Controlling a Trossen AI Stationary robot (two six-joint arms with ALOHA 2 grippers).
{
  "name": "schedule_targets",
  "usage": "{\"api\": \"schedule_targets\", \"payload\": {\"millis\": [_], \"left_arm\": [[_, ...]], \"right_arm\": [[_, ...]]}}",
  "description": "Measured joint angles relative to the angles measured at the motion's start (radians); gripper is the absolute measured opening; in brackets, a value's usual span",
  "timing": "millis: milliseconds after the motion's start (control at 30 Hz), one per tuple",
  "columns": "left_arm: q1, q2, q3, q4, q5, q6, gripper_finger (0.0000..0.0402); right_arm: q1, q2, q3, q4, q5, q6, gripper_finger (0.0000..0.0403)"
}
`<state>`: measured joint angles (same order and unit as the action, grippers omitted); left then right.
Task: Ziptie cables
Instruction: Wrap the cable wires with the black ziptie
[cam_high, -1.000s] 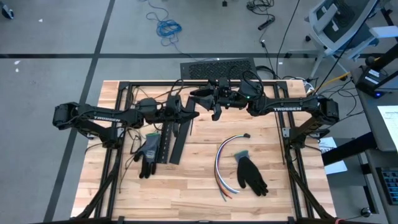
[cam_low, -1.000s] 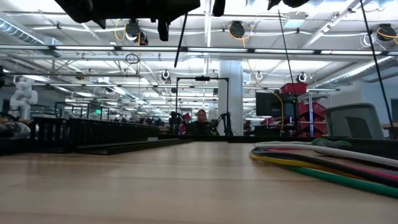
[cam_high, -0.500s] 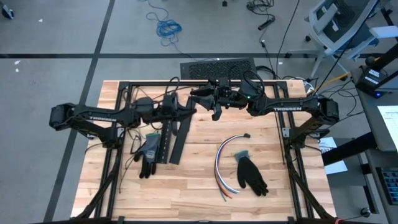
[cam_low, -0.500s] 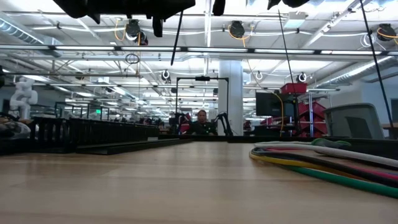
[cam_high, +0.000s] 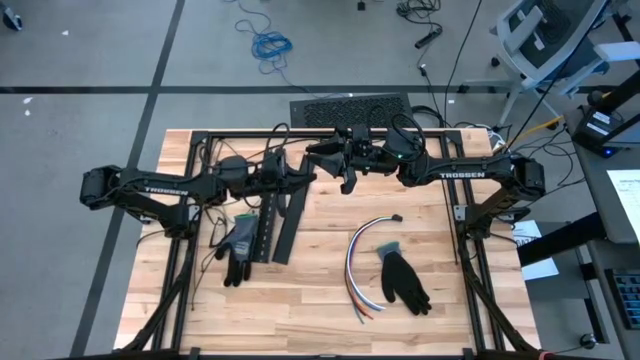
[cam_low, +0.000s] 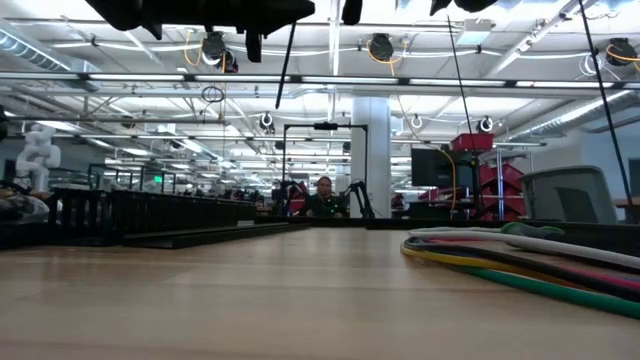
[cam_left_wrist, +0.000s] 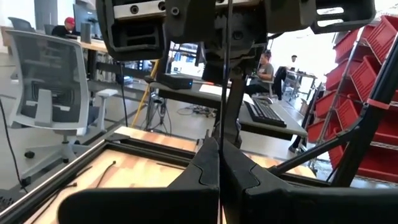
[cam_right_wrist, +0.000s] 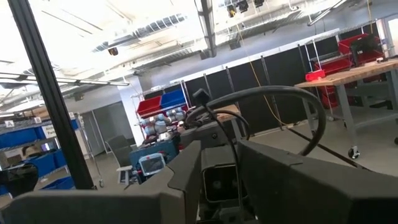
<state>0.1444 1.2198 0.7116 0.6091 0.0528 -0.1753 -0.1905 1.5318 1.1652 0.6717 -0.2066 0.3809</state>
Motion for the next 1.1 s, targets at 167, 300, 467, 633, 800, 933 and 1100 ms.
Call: {"api": "schedule_targets", "payload": {"millis": [167,300,467,633,800,933,1100], "left_arm": [[0.000,0.000,0.000,-0.001,-0.004,0.000,0.0000],[0.000,0.000,0.000,-0.021,-0.009,0.000,0.0000],[0.000,0.000,0.000,-0.024,-0.031,0.000,0.0000],[0.000,0.000,0.000,-0.024,-0.052,0.000,0.0002],[0.000,-0.004,0.000,-0.027,-0.069,0.002,0.0035],[0.000,-0.015,0.000,-0.030,-0.060,0.000,0.0085],[-0.003,-0.081,0.000,-0.235,-0.056,0.008,0.0148]], "right_arm": [[0.000,0.000,0.000,0.002,0.000,0.000,0.0061],[0.000,0.000,0.000,0.005,-0.003,-0.001,0.0013],[0.000,0.000,0.000,0.005,-0.005,-0.004,0.0002],[0.000,0.000,0.000,0.005,-0.008,-0.012,0.0001],[0.000,0.000,0.000,0.007,-0.018,-0.013,0.0000],[0.000,0.000,0.000,0.006,-0.037,-0.026,0.0000],[-0.023,0.000,0.000,-0.081,-0.038,-0.102,0.0000]]}}
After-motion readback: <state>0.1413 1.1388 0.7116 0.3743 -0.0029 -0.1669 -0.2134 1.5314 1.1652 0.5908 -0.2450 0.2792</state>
